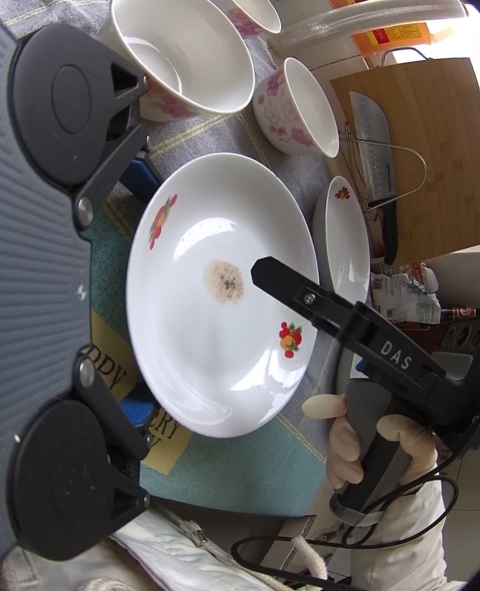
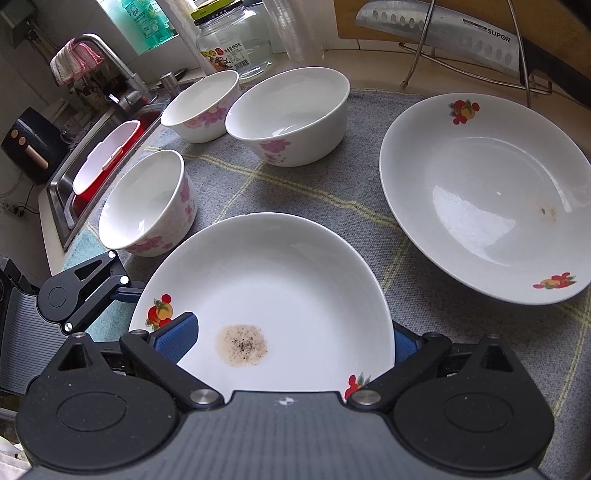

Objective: Organize plates and bowls
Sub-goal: 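Lift the stained plate with the right gripper toward the placed clean plate, then lower the stained plate onto the clean plate with the right gripper, then open the right gripper to release the stained plate on the stack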

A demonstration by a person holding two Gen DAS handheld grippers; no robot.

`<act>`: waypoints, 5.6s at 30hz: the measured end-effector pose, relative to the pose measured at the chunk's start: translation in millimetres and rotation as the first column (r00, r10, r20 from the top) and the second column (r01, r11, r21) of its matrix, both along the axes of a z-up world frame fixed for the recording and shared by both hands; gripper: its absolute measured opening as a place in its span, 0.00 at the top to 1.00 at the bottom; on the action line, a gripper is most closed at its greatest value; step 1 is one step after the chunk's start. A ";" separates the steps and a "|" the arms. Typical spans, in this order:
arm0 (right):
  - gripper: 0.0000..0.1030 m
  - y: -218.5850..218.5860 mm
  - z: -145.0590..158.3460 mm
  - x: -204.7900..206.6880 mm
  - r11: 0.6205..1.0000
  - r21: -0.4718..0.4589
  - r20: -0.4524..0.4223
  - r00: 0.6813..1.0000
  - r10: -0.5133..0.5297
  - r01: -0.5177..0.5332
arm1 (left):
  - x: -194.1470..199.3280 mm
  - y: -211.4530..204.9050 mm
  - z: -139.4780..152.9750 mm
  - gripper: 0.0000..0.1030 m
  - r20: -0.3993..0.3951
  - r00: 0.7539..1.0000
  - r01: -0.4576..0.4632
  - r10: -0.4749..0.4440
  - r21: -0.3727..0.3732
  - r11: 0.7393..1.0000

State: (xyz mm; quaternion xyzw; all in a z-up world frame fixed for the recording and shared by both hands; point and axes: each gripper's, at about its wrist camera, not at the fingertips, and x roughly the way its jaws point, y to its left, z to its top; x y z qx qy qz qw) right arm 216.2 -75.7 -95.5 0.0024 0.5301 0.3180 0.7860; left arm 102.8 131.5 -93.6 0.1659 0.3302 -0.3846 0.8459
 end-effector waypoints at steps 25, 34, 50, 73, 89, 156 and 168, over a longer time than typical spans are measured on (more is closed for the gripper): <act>0.05 -4.8 9.3 -7.9 0.999 0.039 -0.017 1.000 -0.010 0.011 | 0.9 -4.0 4.3 0.01 -0.011 1.000 -0.003 0.003 0.022 1.000; 0.05 -20.4 23.1 -14.8 0.999 0.047 0.007 1.000 -0.006 0.006 | 1.1 -22.9 18.4 0.01 0.001 1.000 0.001 -0.001 0.035 0.999; 0.05 -106.4 47.3 -26.3 0.996 0.042 0.064 0.995 -0.081 0.079 | 11.2 -107.5 34.1 0.01 0.021 0.997 0.075 -0.075 0.029 0.997; 0.05 -240.1 53.4 -25.7 0.971 0.032 0.127 0.962 -0.241 0.239 | 39.1 -231.7 38.4 0.01 0.033 0.975 0.221 -0.221 0.027 0.975; 0.05 -283.6 38.7 -2.2 0.954 0.029 0.106 0.948 -0.300 0.298 | 74.0 -269.8 25.8 0.01 -0.001 0.967 0.254 -0.254 0.033 0.967; 0.01 -293.4 35.2 -5.5 0.911 -0.033 -0.010 0.912 -0.411 0.411 | 105.0 -284.9 17.7 0.01 -0.046 0.970 0.243 -0.238 0.158 0.957; 0.00 -281.4 33.9 -8.9 0.906 -0.120 -0.004 0.912 -0.410 0.406 | 104.4 -285.2 18.5 0.01 -0.041 0.976 0.218 -0.215 0.113 0.969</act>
